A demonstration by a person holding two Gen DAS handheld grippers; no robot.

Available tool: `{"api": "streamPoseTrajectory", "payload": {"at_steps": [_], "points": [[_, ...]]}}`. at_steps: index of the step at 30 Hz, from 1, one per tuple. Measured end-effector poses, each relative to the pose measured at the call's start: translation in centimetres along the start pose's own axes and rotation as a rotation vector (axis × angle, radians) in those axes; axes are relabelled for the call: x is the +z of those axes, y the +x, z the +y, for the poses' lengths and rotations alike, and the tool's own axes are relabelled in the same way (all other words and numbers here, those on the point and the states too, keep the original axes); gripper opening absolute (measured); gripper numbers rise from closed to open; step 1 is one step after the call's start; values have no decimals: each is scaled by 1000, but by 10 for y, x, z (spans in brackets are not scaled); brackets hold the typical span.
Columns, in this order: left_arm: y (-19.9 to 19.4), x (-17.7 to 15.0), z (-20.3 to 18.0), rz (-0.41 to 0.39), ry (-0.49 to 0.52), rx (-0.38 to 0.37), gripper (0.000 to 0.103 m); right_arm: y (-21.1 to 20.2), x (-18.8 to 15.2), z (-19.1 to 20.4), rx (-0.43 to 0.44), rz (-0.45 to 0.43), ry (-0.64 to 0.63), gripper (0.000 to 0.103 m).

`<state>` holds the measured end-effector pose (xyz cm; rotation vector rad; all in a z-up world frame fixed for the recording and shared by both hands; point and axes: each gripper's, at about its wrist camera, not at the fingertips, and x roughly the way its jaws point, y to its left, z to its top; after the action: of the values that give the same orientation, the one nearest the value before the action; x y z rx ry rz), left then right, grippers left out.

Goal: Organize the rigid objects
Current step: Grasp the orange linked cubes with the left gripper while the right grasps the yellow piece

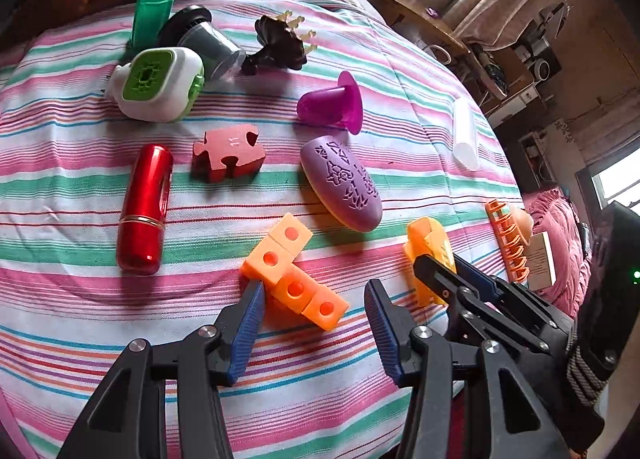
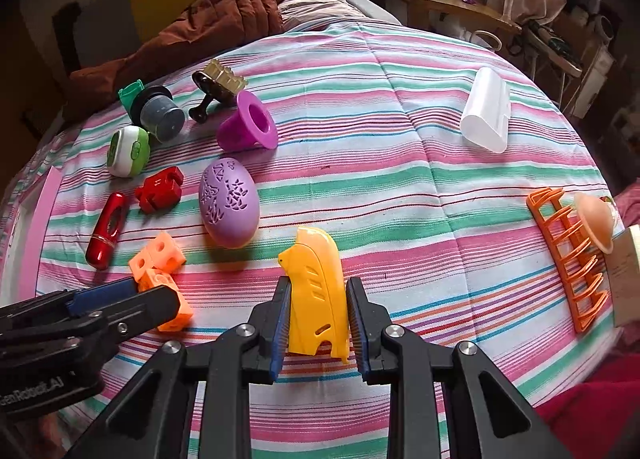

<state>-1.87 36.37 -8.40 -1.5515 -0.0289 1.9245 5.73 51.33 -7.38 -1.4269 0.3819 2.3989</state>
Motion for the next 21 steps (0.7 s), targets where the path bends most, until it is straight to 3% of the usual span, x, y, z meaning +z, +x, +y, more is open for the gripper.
{"api": "streamPoseTrajectory", "payload": {"at_steps": [14,17,21], "points": [[-6,2,4,-63,151,127,50,-5,0,0,57,-10,23,27],[-1,-2,7,-65,167,131,31,-5,0,0,66,-9,27,27],[-6,-5,17,-73,171,118,25,-7,0,6,81,-20,10,27]]}}
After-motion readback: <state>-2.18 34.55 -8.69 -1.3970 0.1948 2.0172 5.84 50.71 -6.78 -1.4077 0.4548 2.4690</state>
